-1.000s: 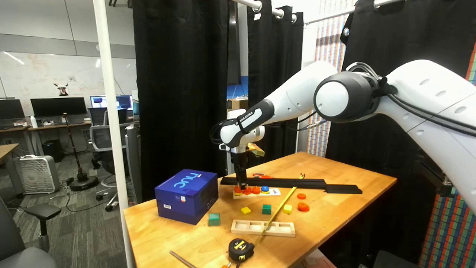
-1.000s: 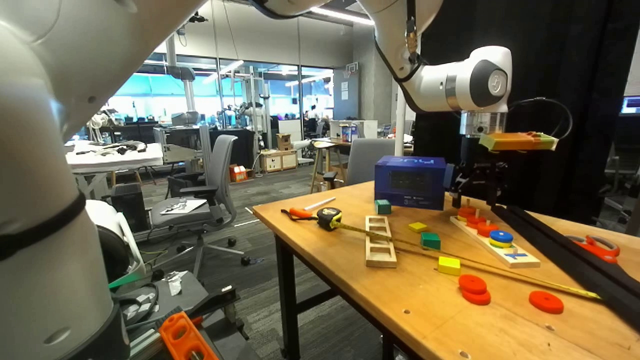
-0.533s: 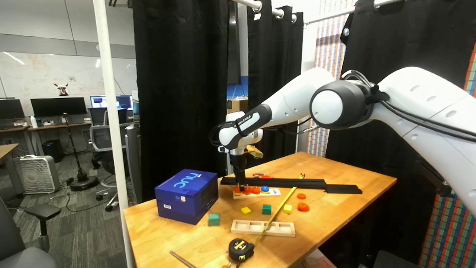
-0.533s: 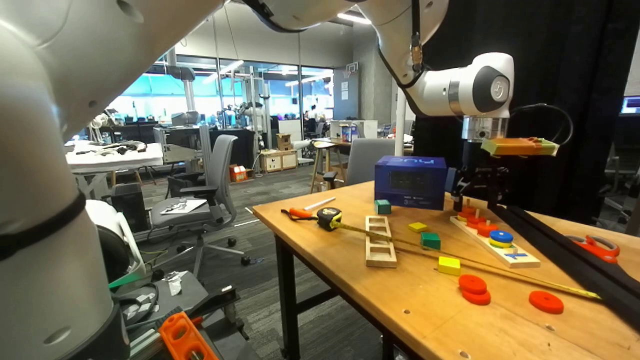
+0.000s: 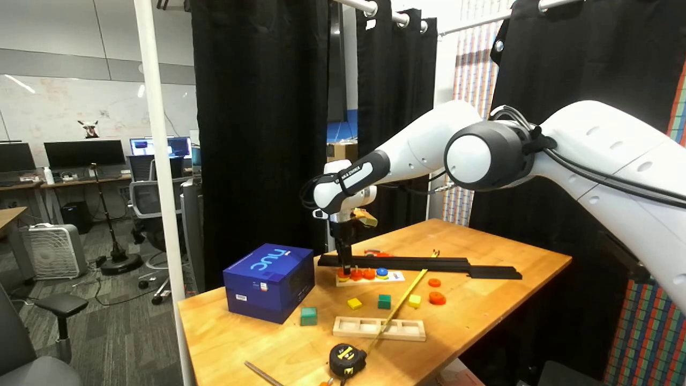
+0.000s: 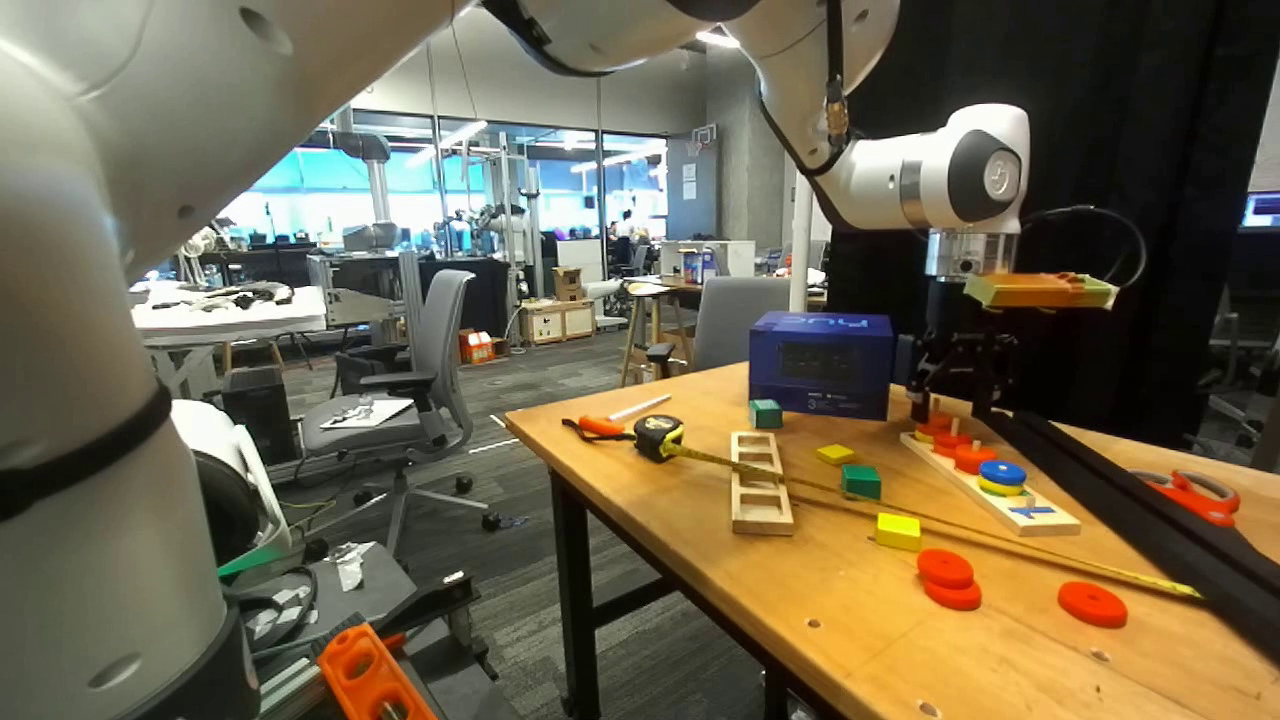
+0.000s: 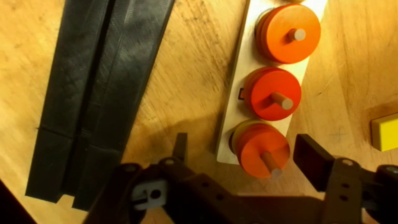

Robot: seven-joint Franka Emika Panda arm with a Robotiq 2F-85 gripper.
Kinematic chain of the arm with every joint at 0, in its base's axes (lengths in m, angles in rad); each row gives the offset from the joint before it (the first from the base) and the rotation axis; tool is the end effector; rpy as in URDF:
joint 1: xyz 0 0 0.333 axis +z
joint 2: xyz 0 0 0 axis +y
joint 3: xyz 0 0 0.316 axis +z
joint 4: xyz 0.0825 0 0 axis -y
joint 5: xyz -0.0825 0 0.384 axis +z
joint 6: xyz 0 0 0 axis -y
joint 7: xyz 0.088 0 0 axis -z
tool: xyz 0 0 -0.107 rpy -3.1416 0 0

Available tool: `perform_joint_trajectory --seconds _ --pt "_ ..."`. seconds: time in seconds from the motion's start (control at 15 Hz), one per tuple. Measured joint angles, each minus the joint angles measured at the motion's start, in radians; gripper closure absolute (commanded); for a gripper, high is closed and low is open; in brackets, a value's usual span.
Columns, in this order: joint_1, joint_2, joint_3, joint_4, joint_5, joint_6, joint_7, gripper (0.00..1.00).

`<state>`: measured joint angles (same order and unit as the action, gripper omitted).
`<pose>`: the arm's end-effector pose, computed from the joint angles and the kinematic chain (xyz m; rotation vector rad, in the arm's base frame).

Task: Detach an orange disc from the wooden rack and put it on the table

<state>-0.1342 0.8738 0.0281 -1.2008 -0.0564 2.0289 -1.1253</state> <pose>0.7492 -0.0888 0.2487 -2.7260 -1.5531 0.0837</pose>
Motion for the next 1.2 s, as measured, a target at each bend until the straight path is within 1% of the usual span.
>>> perform_joint_trajectory --seconds 0.13,0.33,0.47,1.2 --pt "0.000 0.002 0.001 0.005 0.000 0.000 -0.001 0.58" --pt "0.000 0.003 0.002 0.009 0.000 0.000 -0.003 0.82" --pt "-0.001 0.003 0.002 0.012 0.000 0.000 -0.005 0.80" --pt "-0.001 -0.007 0.002 0.027 0.000 -0.001 -0.004 0.81"
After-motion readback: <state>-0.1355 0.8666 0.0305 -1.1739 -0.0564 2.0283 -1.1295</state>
